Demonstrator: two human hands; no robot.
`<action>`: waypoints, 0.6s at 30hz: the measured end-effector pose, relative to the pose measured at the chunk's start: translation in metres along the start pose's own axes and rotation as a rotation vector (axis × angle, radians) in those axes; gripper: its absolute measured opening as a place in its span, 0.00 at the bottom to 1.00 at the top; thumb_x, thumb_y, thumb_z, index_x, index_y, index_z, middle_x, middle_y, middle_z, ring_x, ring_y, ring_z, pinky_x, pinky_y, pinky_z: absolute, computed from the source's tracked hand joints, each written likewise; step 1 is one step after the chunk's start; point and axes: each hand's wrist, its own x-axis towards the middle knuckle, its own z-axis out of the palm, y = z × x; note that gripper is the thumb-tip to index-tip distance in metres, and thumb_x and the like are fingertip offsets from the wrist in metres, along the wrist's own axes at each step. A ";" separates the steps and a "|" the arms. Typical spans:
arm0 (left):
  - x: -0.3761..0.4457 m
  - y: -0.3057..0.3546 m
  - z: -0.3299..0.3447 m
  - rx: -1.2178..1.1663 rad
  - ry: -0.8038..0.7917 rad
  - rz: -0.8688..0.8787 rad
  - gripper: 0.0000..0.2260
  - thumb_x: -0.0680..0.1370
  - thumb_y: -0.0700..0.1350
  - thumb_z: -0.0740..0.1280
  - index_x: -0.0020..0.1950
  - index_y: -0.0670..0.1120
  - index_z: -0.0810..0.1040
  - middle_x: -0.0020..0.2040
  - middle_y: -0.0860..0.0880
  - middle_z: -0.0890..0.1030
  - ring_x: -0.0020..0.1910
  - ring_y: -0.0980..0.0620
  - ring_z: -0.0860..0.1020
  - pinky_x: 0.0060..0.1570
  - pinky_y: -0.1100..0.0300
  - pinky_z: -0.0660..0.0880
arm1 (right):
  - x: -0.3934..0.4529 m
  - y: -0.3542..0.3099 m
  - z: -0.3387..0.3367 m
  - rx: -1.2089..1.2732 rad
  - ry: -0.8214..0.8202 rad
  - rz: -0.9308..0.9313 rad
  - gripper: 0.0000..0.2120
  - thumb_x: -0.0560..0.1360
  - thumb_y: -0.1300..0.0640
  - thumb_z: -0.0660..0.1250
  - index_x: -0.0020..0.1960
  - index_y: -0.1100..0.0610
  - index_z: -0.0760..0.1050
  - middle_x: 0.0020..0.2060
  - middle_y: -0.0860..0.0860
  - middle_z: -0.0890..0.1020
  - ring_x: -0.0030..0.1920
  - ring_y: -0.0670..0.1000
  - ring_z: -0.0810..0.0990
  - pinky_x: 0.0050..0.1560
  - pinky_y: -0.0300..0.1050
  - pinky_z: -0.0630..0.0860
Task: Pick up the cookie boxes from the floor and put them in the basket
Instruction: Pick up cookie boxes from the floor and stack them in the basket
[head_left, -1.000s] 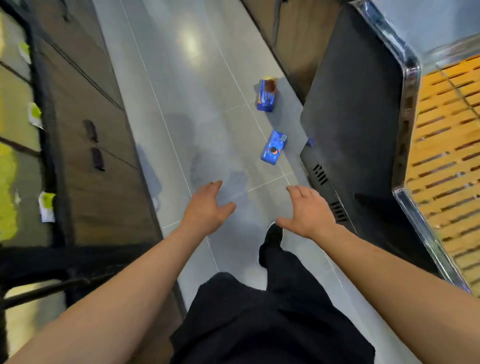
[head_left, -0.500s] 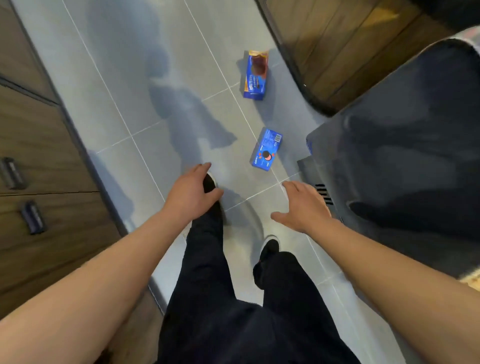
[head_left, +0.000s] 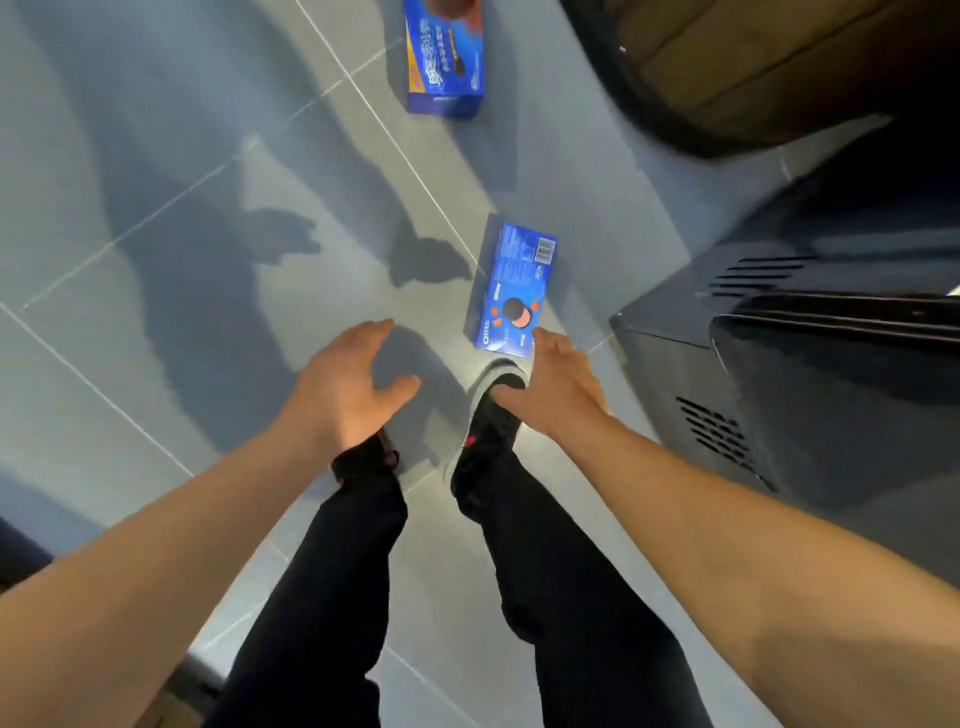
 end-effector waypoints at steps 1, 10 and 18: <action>0.027 -0.009 0.009 0.018 0.001 0.006 0.31 0.77 0.52 0.66 0.77 0.48 0.60 0.76 0.49 0.62 0.75 0.51 0.59 0.72 0.61 0.53 | 0.029 0.003 0.016 0.019 0.008 0.014 0.40 0.68 0.41 0.69 0.74 0.53 0.59 0.67 0.53 0.68 0.66 0.59 0.68 0.63 0.54 0.72; 0.214 -0.061 0.104 -0.149 0.074 -0.117 0.26 0.78 0.49 0.66 0.75 0.50 0.64 0.71 0.45 0.70 0.67 0.45 0.72 0.66 0.58 0.64 | 0.218 0.013 0.135 0.180 0.285 0.244 0.61 0.61 0.35 0.74 0.78 0.52 0.39 0.76 0.49 0.43 0.72 0.59 0.55 0.66 0.56 0.69; 0.202 -0.053 0.121 -0.506 0.041 -0.157 0.27 0.76 0.49 0.68 0.74 0.56 0.64 0.70 0.56 0.70 0.62 0.54 0.74 0.61 0.58 0.71 | 0.196 0.029 0.111 0.558 0.254 0.088 0.51 0.64 0.49 0.75 0.79 0.51 0.51 0.76 0.48 0.54 0.71 0.51 0.62 0.67 0.40 0.63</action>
